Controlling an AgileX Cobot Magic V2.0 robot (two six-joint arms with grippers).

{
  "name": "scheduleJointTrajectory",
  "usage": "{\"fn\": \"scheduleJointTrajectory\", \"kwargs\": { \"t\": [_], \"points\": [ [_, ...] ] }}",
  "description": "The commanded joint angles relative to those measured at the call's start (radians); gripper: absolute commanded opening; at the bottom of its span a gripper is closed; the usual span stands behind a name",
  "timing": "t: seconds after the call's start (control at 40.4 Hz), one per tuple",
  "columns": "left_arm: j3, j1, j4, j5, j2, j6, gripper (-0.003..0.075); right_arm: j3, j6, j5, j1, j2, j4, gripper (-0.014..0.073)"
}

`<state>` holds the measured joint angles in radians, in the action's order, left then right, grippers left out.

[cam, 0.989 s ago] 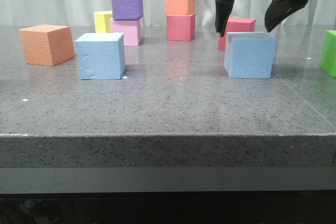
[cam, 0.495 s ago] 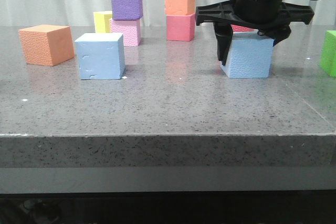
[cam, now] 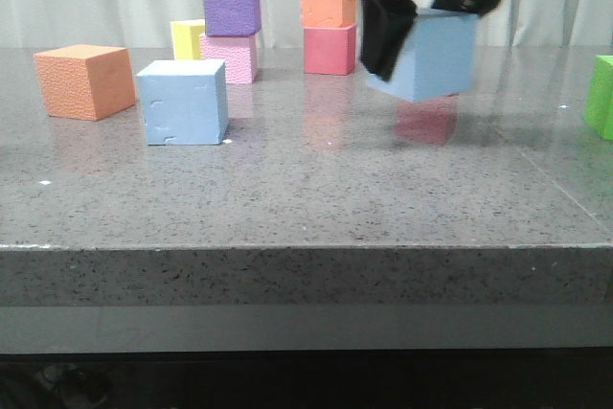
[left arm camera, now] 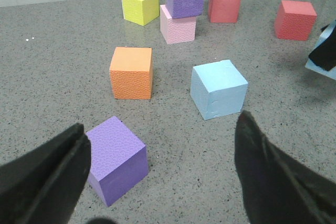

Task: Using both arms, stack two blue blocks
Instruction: 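Close the right gripper on the light-blue cube and lift it, then carry the cube toward the other blue cube and lower it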

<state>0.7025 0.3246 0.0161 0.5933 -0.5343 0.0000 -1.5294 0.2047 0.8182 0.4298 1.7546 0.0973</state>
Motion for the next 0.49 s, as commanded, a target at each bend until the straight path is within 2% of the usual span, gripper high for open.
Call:
{"fn": "scheduleJointTrajectory", "kwargs": {
  "t": [0.0, 0.074, 0.223, 0.321, 0.47],
  "points": [
    [0.037, 0.009, 0.003, -0.093, -0.01, 0.0, 0.0554, -0.081, 0.379, 0.039, 0.0, -0.02, 0.172, 0.0374],
    [0.037, 0.009, 0.007, -0.104, -0.01, 0.0, 0.0554, -0.11, 0.64, 0.117, 0.0, 0.002, 0.287, 0.0374],
    [0.037, 0.009, 0.007, -0.104, -0.01, 0.0, 0.0554, -0.126, 0.919, 0.149, 0.0, 0.039, 0.418, 0.0374],
    [0.037, 0.009, 0.007, -0.104, -0.01, 0.0, 0.0554, -0.126, 1.01, 0.15, 0.002, 0.063, 0.438, 0.0374],
    [0.037, 0.009, 0.007, -0.104, -0.01, 0.0, 0.0554, -0.126, 1.058, 0.124, 0.012, 0.085, 0.445, 0.0374]
  ]
}}
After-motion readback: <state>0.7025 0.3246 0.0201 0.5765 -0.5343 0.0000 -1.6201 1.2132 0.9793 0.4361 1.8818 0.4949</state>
